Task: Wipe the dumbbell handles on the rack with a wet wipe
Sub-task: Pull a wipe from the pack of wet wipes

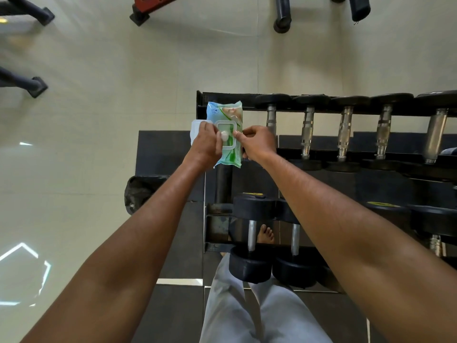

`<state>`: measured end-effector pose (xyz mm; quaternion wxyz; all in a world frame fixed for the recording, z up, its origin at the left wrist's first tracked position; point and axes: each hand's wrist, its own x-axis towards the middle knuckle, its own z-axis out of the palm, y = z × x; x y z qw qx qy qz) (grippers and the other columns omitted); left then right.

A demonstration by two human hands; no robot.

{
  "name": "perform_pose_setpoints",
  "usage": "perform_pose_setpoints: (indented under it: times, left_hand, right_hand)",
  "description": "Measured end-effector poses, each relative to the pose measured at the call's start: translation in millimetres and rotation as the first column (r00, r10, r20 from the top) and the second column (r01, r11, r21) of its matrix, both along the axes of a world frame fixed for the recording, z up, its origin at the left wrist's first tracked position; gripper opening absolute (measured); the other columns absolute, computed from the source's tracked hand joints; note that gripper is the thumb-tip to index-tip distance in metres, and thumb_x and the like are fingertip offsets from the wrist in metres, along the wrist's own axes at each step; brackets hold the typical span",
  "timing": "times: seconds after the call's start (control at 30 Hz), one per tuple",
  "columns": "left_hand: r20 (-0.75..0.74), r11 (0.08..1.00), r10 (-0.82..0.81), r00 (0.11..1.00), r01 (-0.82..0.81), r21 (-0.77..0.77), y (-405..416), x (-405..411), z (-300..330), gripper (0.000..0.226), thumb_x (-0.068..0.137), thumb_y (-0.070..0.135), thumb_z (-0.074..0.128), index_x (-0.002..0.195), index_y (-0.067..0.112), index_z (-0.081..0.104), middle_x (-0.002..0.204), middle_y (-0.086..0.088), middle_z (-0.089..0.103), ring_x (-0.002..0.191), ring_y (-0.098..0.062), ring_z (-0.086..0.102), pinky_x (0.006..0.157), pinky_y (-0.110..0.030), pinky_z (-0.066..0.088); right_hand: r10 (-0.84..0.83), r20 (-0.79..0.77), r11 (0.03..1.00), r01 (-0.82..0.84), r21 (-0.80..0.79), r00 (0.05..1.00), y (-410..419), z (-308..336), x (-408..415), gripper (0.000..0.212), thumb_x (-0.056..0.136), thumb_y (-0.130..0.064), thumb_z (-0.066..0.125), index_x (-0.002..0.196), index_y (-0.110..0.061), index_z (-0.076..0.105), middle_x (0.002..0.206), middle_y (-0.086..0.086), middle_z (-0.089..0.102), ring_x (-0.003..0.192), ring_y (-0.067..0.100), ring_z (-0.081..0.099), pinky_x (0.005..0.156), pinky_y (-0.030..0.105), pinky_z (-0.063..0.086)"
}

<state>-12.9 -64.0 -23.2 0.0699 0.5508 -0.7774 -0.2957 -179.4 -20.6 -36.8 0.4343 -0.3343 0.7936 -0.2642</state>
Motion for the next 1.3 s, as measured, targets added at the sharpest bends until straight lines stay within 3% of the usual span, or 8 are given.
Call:
perform_pose_setpoints:
  times: [0.1,0.23,0.3,0.47,0.73,0.93,1.1,1.3]
  left_hand:
    - [-0.135,0.991,0.125,0.983,-0.116,0.069,2.5,0.5,0.8,0.022,0.111,0.025,0.053,0.117,0.004,0.053,0.116,-0.009,0.049,0.095,-0.022,0.056,0.088,-0.045,0.057]
    - [-0.175,0.995,0.092,0.980,-0.083,0.056,1.6,1.2,-4.1,0.022,0.102,0.027,0.072,0.114,0.009,0.065,0.115,-0.001,0.053,0.096,-0.019,0.063,0.083,-0.031,0.059]
    - [-0.211,0.993,0.121,0.970,-0.117,0.033,0.2,-2.4,-4.9,0.006,0.098,0.013,0.073,0.100,0.012,0.068,0.108,0.000,0.056,0.093,-0.017,0.063,0.084,-0.035,0.061]
    - [-0.391,0.922,0.380,0.839,-0.307,0.236,-2.1,-6.5,8.7,0.014,0.104,0.012,0.065,0.092,0.020,0.061,0.104,-0.009,0.070,0.096,-0.025,0.073,0.088,-0.045,0.064]
    - [-0.334,0.917,0.369,0.867,-0.282,0.282,-1.5,-1.1,15.5,0.010,0.106,0.021,0.067,0.106,0.010,0.066,0.099,-0.002,0.071,0.093,-0.017,0.073,0.088,-0.039,0.065]
    - [-0.479,0.877,0.456,0.750,-0.286,0.386,-4.9,-7.4,36.6,0.009,0.108,0.014,0.063,0.103,0.007,0.066,0.095,0.000,0.073,0.077,-0.001,0.071,0.069,-0.015,0.055]
    - [-0.494,0.871,0.466,0.734,-0.281,0.403,-6.4,-2.1,41.4,0.015,0.106,0.018,0.067,0.113,0.004,0.069,0.096,0.002,0.073,0.078,0.002,0.070,0.072,-0.017,0.057]
    - [-0.351,0.933,0.344,0.871,-0.275,0.232,3.9,8.9,38.4,0.026,0.103,0.025,0.071,0.127,0.016,0.065,0.109,0.004,0.066,0.079,-0.006,0.062,0.066,-0.015,0.053]
  right_hand:
    - [0.001,-0.001,1.000,-0.001,-0.002,1.000,-0.2,0.0,1.5,0.025,0.094,-0.052,0.077,0.100,-0.028,0.070,0.090,-0.006,0.078,0.074,0.016,0.077,0.072,0.043,0.067]
    - [0.017,-0.001,1.000,-0.017,-0.010,1.000,0.4,1.8,1.0,0.020,0.094,-0.050,0.077,0.093,-0.033,0.066,0.091,-0.006,0.077,0.074,0.014,0.078,0.072,0.042,0.068]
    - [0.012,0.003,1.000,-0.012,-0.012,1.000,0.7,1.1,0.5,0.019,0.095,-0.047,0.077,0.090,-0.034,0.064,0.091,-0.005,0.077,0.075,0.013,0.078,0.071,0.041,0.068]
    - [0.019,0.005,1.000,-0.019,-0.009,1.000,1.9,3.6,0.2,0.019,0.097,-0.046,0.075,0.096,-0.029,0.066,0.091,-0.005,0.077,0.070,0.011,0.078,0.065,0.037,0.068]
    - [0.073,-0.092,0.997,-0.075,-0.025,0.993,5.3,8.8,5.0,0.044,0.099,-0.047,0.072,0.133,-0.020,0.066,0.116,-0.002,0.075,0.092,0.013,0.075,0.076,0.040,0.067]
    - [0.259,-0.230,0.946,-0.295,-0.137,0.938,9.4,22.8,9.4,0.072,0.095,-0.033,0.079,0.157,-0.034,0.042,0.140,0.002,0.047,0.105,0.010,0.054,0.064,0.012,0.040]
    - [0.194,-0.136,0.957,-0.218,-0.190,0.972,2.8,26.7,10.0,0.039,0.097,-0.042,0.076,0.129,-0.022,0.070,0.128,-0.005,0.064,0.102,0.016,0.068,0.066,0.020,0.050]
    - [0.051,0.033,0.958,-0.040,-0.283,0.998,2.8,37.7,9.5,0.013,0.100,-0.037,0.073,0.102,-0.024,0.073,0.099,-0.007,0.077,0.092,0.015,0.076,0.080,0.046,0.066]
